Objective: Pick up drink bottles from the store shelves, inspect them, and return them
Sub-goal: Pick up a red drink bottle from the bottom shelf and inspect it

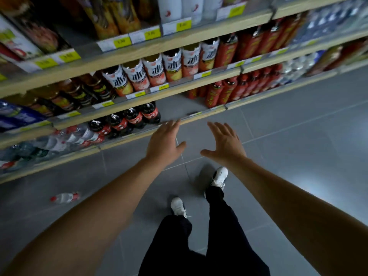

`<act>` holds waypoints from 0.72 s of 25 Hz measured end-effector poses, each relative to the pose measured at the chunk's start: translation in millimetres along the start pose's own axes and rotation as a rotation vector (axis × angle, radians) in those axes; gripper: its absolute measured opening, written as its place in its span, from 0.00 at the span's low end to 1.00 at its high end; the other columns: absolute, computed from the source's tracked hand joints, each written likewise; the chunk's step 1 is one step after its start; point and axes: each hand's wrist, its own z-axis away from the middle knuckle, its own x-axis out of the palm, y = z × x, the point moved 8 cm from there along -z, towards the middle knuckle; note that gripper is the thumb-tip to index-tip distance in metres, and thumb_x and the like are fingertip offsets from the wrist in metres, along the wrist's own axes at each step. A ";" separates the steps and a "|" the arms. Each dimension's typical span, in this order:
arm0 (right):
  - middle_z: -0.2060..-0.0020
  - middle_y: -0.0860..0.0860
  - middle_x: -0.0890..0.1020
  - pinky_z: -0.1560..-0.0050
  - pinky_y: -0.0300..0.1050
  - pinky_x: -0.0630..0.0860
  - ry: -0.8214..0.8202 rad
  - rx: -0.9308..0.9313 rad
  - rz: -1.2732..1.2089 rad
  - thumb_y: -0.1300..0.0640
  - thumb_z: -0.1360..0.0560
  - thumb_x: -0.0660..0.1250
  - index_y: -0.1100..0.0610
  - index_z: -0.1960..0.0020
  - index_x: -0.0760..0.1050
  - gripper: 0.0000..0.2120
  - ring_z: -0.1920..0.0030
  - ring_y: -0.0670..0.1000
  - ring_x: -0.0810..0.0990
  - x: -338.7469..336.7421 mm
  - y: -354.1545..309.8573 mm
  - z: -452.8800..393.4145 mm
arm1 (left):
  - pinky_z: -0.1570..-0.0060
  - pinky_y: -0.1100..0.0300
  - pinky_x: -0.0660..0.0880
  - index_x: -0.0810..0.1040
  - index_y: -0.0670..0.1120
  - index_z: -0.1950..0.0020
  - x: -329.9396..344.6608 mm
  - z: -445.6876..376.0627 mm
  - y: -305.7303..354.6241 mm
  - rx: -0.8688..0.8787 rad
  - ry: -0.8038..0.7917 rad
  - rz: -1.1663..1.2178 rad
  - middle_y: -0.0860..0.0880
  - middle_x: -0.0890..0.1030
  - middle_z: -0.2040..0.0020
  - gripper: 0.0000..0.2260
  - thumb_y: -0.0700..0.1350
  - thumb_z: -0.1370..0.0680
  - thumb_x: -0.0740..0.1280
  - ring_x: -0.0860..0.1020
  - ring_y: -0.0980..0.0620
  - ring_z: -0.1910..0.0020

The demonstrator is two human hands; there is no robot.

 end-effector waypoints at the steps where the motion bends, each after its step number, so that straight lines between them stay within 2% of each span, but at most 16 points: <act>1: 0.20 0.50 0.54 0.21 0.56 0.48 0.005 0.022 0.003 0.38 0.27 0.71 0.47 0.19 0.46 0.47 0.20 0.56 0.48 -7.7 4.8 19.1 | 0.27 0.45 0.63 0.58 0.46 0.20 -4.7 8.2 15.4 0.029 -0.008 -0.025 0.42 0.63 0.22 0.34 0.54 0.21 0.69 0.62 0.42 0.23; 7: 0.19 0.50 0.53 0.21 0.58 0.47 0.089 0.156 0.004 0.36 0.27 0.70 0.46 0.19 0.46 0.48 0.20 0.57 0.46 -52.2 69.9 123.2 | 0.27 0.43 0.62 0.57 0.49 0.19 -6.0 41.8 126.5 0.221 -0.062 -0.169 0.43 0.61 0.20 0.35 0.58 0.21 0.66 0.59 0.42 0.22; 11: 0.20 0.50 0.54 0.21 0.58 0.49 0.153 0.190 -0.006 0.37 0.27 0.71 0.47 0.19 0.46 0.48 0.20 0.57 0.46 -80.6 124.8 162.9 | 0.27 0.44 0.60 0.55 0.50 0.19 9.6 48.1 200.1 0.282 -0.059 -0.218 0.44 0.59 0.20 0.35 0.58 0.21 0.66 0.58 0.42 0.22; 18: 0.20 0.51 0.54 0.21 0.58 0.48 0.237 0.174 0.019 0.37 0.28 0.71 0.47 0.19 0.47 0.48 0.20 0.58 0.47 -150.0 263.4 217.4 | 0.26 0.44 0.59 0.55 0.51 0.19 54.8 43.6 351.2 0.296 -0.011 -0.206 0.45 0.57 0.19 0.36 0.59 0.22 0.66 0.56 0.42 0.21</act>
